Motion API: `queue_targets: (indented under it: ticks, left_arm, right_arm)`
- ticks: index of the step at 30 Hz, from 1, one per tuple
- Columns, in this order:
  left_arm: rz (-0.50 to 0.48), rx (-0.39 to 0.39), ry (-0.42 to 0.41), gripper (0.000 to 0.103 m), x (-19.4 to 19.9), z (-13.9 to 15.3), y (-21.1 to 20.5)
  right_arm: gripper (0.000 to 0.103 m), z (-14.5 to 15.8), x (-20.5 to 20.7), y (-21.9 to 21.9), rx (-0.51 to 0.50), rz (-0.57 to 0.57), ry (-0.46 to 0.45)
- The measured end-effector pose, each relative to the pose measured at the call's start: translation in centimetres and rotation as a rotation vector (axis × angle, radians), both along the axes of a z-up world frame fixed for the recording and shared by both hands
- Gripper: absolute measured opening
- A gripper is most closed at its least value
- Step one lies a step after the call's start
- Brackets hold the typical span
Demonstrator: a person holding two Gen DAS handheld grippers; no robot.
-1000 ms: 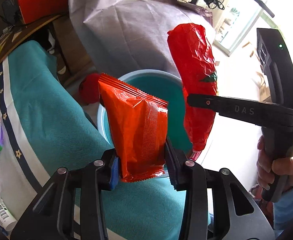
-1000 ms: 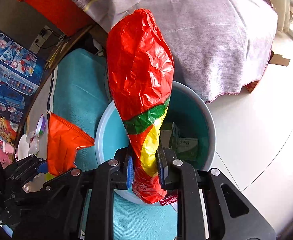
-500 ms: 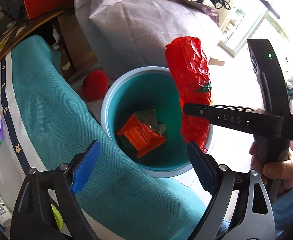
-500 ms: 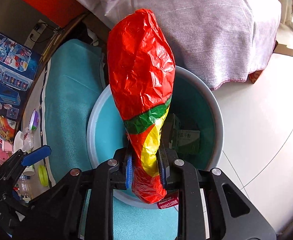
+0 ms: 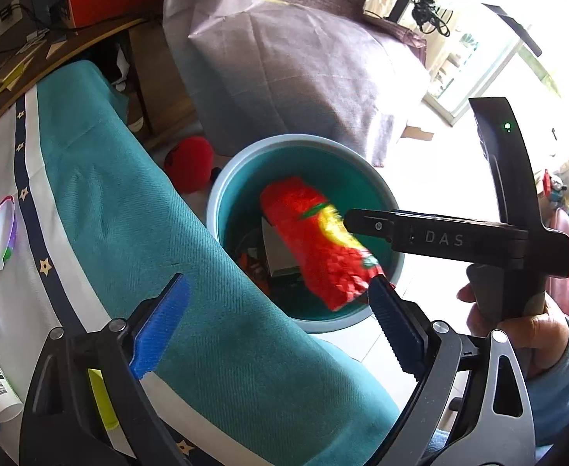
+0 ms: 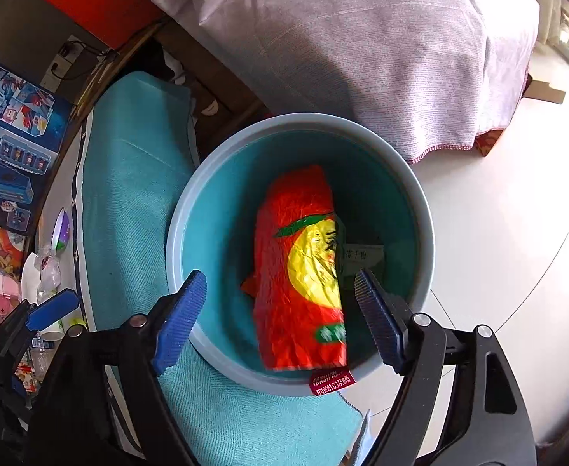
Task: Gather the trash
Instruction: 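Drop the red snack bag and the foil bag into the teal bin with both grippers, then return to the table and grasp the white paper towel with the right gripper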
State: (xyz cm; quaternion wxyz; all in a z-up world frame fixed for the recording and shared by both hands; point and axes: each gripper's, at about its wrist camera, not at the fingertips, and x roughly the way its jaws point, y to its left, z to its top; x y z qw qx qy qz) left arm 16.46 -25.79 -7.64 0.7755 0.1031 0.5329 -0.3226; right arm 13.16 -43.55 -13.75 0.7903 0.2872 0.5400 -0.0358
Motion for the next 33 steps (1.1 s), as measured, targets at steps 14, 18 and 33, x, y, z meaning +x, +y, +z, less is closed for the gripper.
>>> queue_targets:
  ticks: [14, 18, 33]
  left_arm:
    - [0.024, -0.053, -0.019, 0.095, -1.8, 2.1, 2.6]
    - [0.034, -0.068, -0.033, 0.095, -2.6, 2.9, 3.9]
    - [0.196, -0.09, -0.078, 0.098, -3.9, 4.6, 14.4]
  right_arm:
    - [0.08, 1.9, -2.0, 1.1, -0.032, -0.02, 0.02]
    - [0.08, 2.7, -2.4, 2.2, -0.044, -0.001, 0.017]
    - [0.085, 6.5, -1.4, 11.1, -0.112, 0.186, -0.011]
